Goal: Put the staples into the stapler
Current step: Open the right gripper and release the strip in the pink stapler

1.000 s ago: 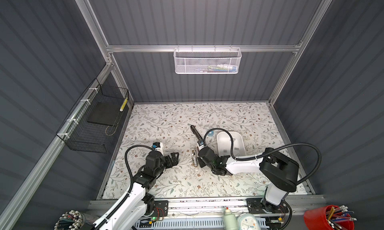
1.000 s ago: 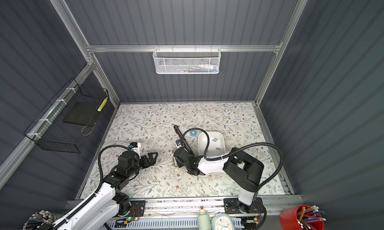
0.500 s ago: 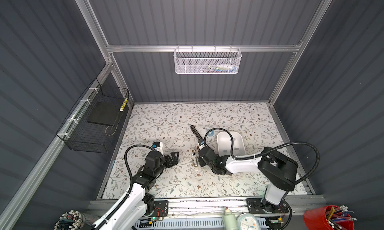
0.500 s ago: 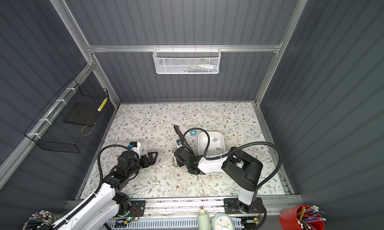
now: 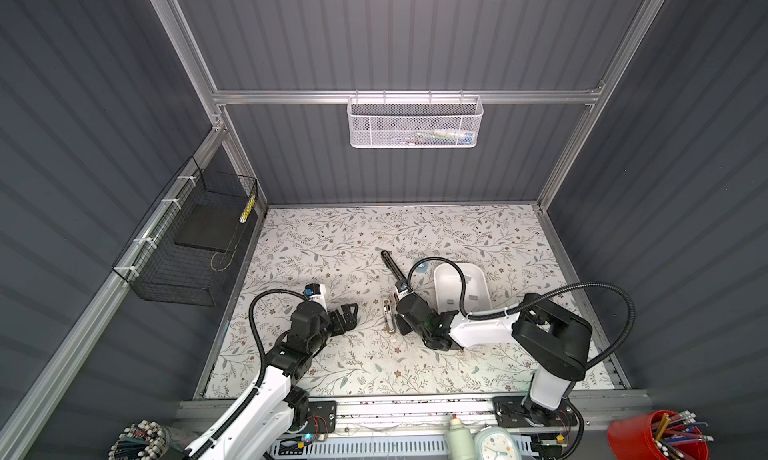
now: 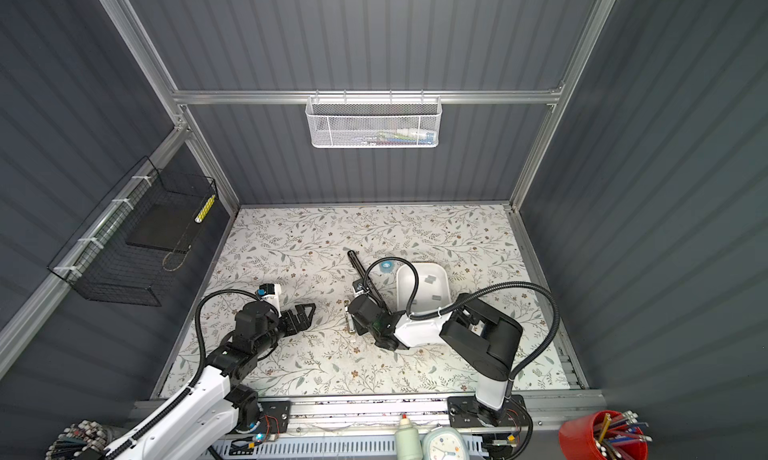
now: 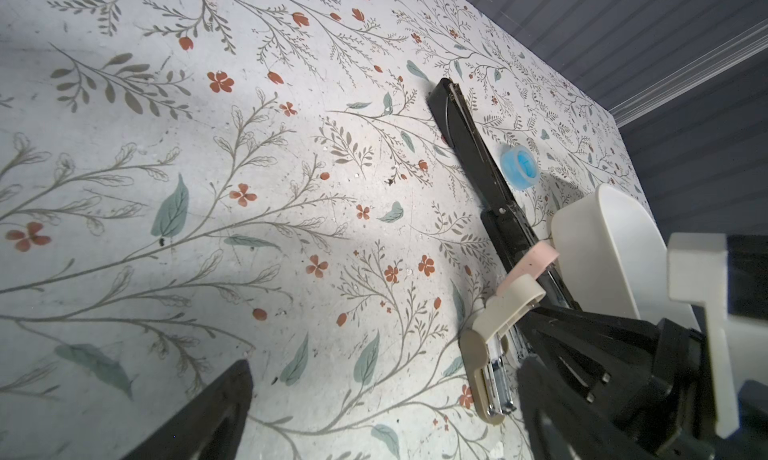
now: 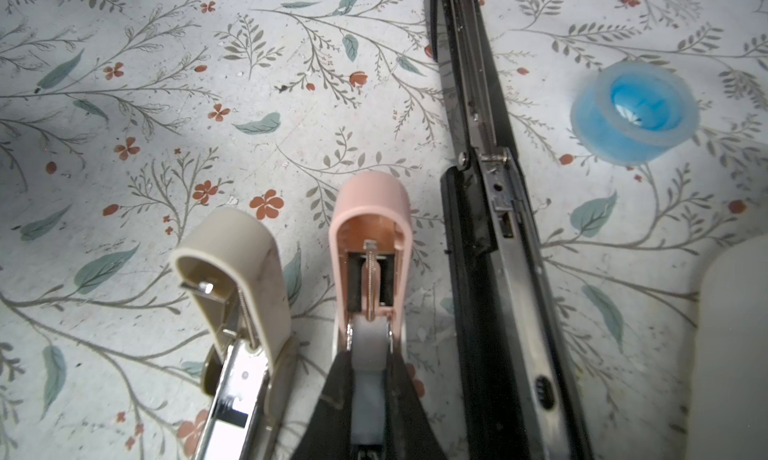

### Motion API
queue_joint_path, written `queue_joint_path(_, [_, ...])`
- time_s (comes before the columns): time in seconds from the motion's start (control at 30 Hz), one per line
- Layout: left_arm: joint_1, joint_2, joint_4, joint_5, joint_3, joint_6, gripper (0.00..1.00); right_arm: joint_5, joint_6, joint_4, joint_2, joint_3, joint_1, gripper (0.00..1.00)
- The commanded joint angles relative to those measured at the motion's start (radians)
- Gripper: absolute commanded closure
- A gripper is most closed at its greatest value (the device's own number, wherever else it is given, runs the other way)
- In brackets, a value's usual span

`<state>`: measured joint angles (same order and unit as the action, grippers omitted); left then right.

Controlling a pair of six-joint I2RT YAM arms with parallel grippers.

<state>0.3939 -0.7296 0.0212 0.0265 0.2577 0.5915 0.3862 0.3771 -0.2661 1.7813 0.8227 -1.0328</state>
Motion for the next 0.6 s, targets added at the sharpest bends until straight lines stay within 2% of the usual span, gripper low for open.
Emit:
queue_joint_path(0.0, [0.003, 0.005, -0.006, 0.015, -0.008, -0.011, 0.00, 0.010, 0.003, 0.004, -0.014, -0.008, 0.004, 0.85])
queue_joint_path(0.57, [0.003, 0.000, -0.006, 0.020, -0.006, -0.010, 0.00, 0.003, 0.107, 0.084, -0.059, -0.074, -0.030, 0.85])
